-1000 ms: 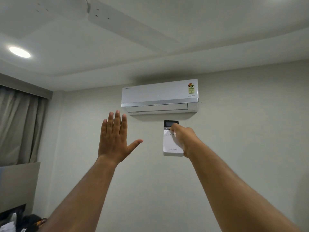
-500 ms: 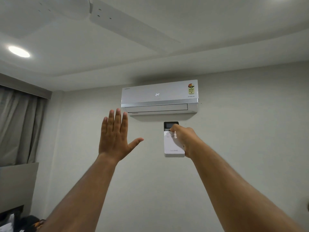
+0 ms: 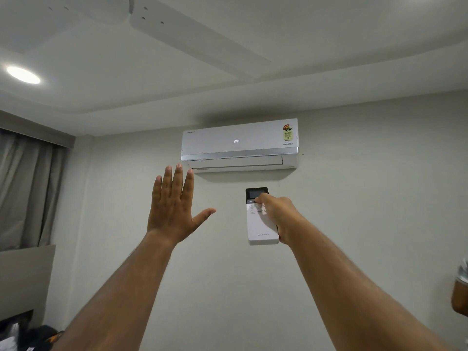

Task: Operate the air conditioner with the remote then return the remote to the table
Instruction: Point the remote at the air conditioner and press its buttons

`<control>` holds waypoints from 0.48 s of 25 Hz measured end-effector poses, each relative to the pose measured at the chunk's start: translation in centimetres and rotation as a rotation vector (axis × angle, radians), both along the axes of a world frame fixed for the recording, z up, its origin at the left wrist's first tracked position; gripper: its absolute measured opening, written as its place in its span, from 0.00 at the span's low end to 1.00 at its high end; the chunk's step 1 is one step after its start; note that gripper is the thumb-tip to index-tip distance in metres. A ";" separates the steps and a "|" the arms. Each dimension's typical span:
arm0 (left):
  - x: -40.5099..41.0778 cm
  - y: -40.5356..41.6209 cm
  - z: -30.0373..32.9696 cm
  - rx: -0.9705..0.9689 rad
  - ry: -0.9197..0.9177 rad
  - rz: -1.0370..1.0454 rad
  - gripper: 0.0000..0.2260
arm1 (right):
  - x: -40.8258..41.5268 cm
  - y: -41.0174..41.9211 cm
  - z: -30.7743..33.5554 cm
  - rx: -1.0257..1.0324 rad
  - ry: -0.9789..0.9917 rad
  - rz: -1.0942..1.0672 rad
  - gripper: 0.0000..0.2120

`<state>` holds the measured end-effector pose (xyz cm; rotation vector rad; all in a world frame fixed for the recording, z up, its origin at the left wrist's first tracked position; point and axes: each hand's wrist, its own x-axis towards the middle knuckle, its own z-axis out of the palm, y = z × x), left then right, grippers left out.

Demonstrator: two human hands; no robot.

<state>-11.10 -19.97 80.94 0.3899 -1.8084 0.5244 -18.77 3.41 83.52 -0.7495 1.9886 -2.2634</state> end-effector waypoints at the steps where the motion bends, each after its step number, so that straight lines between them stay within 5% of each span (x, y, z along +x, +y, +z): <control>1: 0.0 0.0 0.0 0.001 0.001 -0.005 0.47 | 0.0 0.0 -0.1 0.000 -0.002 0.008 0.05; 12: 0.2 0.3 -0.1 0.006 0.017 -0.026 0.48 | 0.3 -0.4 -1.0 -0.030 -0.011 0.016 0.05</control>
